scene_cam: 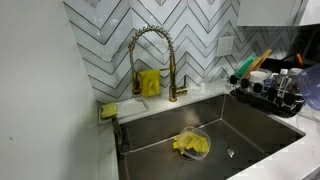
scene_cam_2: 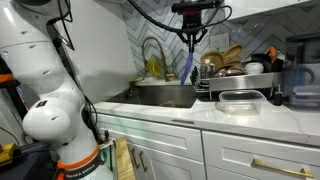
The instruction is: Transfer the lunchbox and its lid to the plate rack
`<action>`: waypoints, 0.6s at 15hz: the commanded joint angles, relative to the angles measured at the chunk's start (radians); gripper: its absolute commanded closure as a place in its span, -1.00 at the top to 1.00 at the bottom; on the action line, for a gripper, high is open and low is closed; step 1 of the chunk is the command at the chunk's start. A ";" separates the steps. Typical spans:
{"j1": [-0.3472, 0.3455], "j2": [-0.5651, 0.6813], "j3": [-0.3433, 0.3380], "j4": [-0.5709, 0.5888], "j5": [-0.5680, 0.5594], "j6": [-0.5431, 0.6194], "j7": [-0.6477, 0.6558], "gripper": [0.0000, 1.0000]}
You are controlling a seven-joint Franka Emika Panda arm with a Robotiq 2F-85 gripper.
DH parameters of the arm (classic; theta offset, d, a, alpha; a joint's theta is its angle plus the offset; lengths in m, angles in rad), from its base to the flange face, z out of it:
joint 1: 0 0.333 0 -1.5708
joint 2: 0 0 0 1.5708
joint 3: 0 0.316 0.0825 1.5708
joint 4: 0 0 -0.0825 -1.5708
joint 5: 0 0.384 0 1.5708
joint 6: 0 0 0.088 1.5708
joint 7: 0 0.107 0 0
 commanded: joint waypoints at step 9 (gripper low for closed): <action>0.119 -0.032 0.098 -0.026 -0.275 0.095 0.024 -0.96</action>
